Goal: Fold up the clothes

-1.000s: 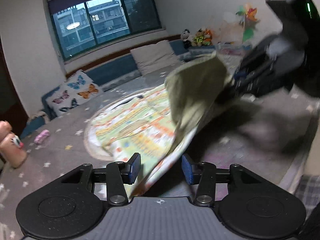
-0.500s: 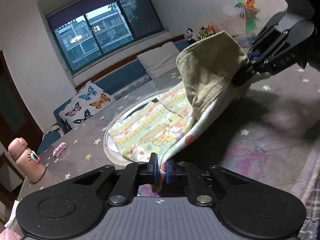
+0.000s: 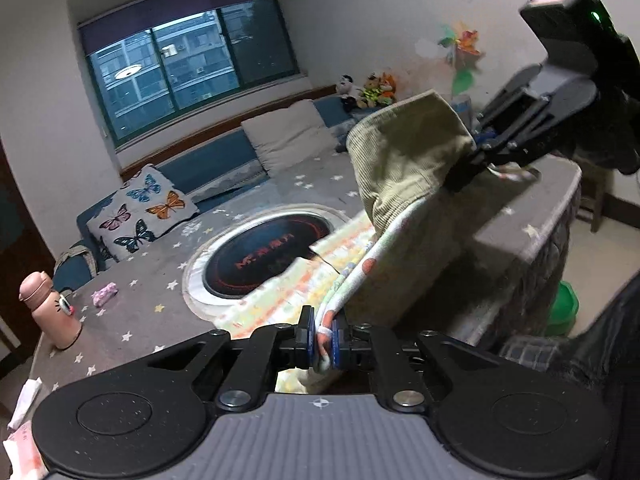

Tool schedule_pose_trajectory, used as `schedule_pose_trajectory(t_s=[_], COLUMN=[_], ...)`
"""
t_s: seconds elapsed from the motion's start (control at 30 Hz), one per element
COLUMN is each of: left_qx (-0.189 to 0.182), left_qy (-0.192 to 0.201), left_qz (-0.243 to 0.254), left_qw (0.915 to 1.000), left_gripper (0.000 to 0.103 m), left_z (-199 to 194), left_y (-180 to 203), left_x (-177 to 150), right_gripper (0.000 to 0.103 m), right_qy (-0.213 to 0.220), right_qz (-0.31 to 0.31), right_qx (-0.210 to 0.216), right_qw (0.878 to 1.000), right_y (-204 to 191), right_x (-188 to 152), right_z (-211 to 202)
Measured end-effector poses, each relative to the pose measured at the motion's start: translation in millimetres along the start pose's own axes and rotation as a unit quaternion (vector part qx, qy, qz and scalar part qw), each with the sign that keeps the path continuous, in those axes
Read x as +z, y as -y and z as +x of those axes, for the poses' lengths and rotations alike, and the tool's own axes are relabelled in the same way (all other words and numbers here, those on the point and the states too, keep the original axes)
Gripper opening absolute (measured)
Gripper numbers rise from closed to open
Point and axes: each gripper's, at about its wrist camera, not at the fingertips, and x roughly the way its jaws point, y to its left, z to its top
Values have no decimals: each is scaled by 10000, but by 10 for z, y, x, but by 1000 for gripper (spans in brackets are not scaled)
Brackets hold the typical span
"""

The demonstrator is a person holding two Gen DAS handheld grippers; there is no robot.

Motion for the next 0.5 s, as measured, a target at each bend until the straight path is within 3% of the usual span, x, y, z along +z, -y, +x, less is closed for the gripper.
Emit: schedule_pose_trajectory(t_s=[0.17,0.33,0.5], left_qx=[164,237,253], left_qy=[-134,-494,-967], left_qz=[-352,-694,-1092], left_qw=[9992,9961,9890], left_gripper=[9,9,9], left_z=[309,833,1422], left_y=[-252,-571,-830], left_x=[121,191,57], right_gripper=[9,9,12], right_qy=[-11,-191,-519], right_qz=[-47,9,261], right_qx=[-73,-24,-17], right_qw=[10000,9998,9983], right_y=[179,496,838], right_x=[187,391,447], right_z=[258,791,1435])
